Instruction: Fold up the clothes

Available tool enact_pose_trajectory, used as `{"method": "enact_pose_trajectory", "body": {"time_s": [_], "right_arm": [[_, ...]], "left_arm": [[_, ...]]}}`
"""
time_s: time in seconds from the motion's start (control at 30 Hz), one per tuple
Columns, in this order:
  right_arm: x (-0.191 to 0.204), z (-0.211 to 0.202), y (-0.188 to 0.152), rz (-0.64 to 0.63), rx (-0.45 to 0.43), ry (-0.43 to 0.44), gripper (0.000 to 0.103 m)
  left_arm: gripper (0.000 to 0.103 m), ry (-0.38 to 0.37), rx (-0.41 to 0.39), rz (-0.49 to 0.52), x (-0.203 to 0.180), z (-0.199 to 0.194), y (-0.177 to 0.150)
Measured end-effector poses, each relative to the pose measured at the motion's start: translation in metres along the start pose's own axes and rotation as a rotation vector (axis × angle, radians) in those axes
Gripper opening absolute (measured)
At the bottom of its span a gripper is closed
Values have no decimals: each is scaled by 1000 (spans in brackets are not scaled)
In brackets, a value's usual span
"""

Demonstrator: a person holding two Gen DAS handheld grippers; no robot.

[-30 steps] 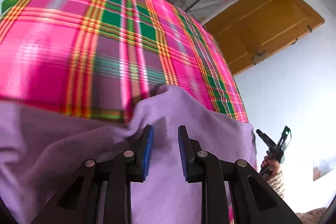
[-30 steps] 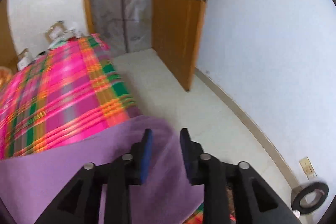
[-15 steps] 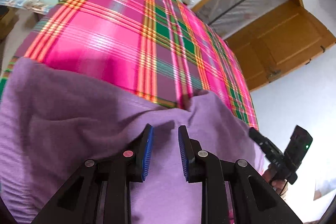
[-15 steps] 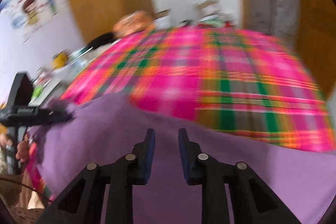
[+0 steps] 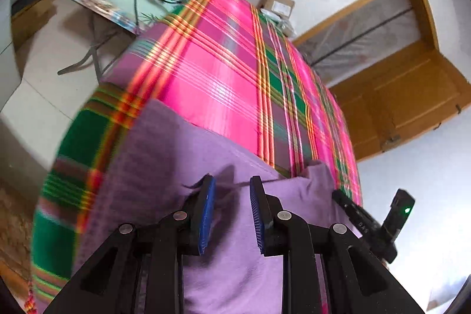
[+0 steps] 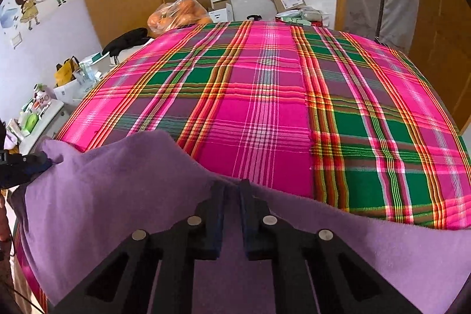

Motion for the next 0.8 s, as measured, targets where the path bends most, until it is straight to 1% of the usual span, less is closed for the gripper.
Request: {"method": "enact_pose_trajectory", "body": {"time_s": [0.07, 0.13, 0.17, 0.23, 0.33, 0.43, 0.5, 0.53, 0.57, 0.67, 0.73, 0.8], "right_arm": [[-1, -4, 1, 21, 2, -24, 9], [-1, -8, 2, 40, 0, -47, 14], [1, -15, 1, 37, -20, -51, 16], [6, -28, 0, 33, -59, -56, 16], [17, -43, -5, 42, -87, -9, 16], [42, -48, -11, 4, -88, 37, 18], [57, -44, -16, -26, -70, 42, 20], [61, -43, -20, -30, -61, 46, 20], [65, -43, -24, -34, -53, 50, 20], [71, -41, -31, -37, -36, 63, 20], [73, -40, -35, -38, -32, 64, 20], [74, -40, -37, -35, -28, 65, 21]], "left_arm": [[25, 28, -30, -8, 6, -10, 2], [25, 36, -58, -24, 14, -23, 4], [25, 40, -72, -34, 18, -30, 5], [25, 54, -96, -49, 25, -41, 5], [25, 75, -117, -69, 35, -56, 8], [25, 65, -134, -95, 40, -62, 15], [32, 42, -139, -118, 41, -62, 22], [40, 34, -134, -120, 41, -61, 24], [42, 25, -124, -127, 42, -60, 27], [42, -17, -80, -157, 43, -52, 33], [42, -62, -44, -162, 40, -45, 35], [42, -69, -8, -166, 39, -39, 35]]}}
Point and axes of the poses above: each gripper's, at about its wrist camera, not at the fingertips, and z roughly the way its jaws point, x to its left, y to its top, the point moved 6 cm from there along z, roughly the way its jaws point, and after that the axes turned 4 degrees about -y, right-handed, at the moved point
